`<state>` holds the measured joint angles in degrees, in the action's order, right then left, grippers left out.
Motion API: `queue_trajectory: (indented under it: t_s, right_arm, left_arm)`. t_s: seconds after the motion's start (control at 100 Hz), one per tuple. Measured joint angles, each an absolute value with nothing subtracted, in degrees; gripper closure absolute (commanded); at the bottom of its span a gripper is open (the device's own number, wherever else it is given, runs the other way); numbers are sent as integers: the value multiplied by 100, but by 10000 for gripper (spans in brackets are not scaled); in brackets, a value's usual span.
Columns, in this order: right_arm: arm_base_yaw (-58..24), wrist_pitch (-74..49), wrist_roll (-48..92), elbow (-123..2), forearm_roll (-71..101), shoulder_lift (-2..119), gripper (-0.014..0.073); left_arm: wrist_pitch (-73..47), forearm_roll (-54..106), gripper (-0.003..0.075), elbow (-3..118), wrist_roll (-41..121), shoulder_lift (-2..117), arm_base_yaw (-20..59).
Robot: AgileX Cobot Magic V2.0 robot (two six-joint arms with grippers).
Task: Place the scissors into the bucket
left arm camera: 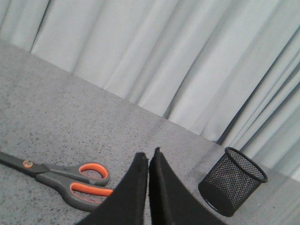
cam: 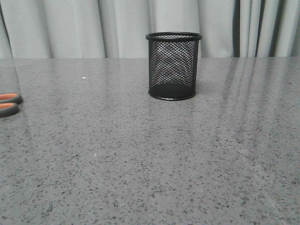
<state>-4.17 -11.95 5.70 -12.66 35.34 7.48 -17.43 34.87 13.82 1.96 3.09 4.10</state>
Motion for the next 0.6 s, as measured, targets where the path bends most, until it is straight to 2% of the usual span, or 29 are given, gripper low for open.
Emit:
queue_trajectory:
  t_s: [0.34,0.6]
  right_arm:
    - [-417,-2914,570,-3090,2972,3361,638]
    - [-417,-3642,1062,-4069,2923,4477,638]
  left_arm:
    - [-3634,2548,741,3482,1229,2119,410]
    - [-4078,1842,741,4292,1265,3298,410]
